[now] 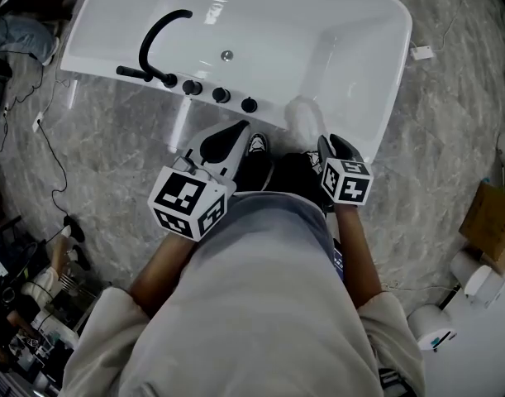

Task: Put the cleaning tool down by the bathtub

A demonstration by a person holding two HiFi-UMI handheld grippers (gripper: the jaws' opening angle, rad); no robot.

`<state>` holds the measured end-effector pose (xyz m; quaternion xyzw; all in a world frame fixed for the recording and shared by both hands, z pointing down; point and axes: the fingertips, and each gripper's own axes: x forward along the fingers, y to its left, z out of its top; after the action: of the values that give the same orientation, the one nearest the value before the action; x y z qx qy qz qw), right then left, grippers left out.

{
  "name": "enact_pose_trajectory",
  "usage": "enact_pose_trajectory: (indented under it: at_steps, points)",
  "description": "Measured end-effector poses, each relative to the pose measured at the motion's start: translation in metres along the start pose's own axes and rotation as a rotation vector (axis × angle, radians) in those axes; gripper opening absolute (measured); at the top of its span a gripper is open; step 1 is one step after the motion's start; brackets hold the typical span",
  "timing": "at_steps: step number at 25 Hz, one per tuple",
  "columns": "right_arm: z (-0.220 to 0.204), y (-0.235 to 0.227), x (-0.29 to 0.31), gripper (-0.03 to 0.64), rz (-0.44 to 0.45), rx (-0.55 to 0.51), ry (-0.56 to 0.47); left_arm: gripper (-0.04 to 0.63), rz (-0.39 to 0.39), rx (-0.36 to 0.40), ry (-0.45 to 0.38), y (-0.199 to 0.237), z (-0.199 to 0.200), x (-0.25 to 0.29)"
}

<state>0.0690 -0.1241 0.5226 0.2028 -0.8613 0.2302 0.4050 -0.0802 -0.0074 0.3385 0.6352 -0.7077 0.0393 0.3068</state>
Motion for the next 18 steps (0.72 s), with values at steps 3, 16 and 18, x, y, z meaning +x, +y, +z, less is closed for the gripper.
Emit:
enact_pose_trajectory:
  at_steps: [3, 16, 18]
  points:
    - [0.008, 0.003, -0.009, 0.095, 0.000, 0.005, -0.026, 0.009, -0.013, 0.006, -0.009, -0.004, 0.005, 0.000]
    - [0.038, 0.005, -0.051, 0.078, 0.005, 0.003, -0.127, 0.009, -0.059, 0.021, -0.037, -0.023, 0.014, -0.001]
    - [0.043, 0.008, -0.059, 0.077, 0.011, -0.002, -0.144, 0.009, -0.067, 0.015, -0.039, -0.026, 0.015, -0.001]
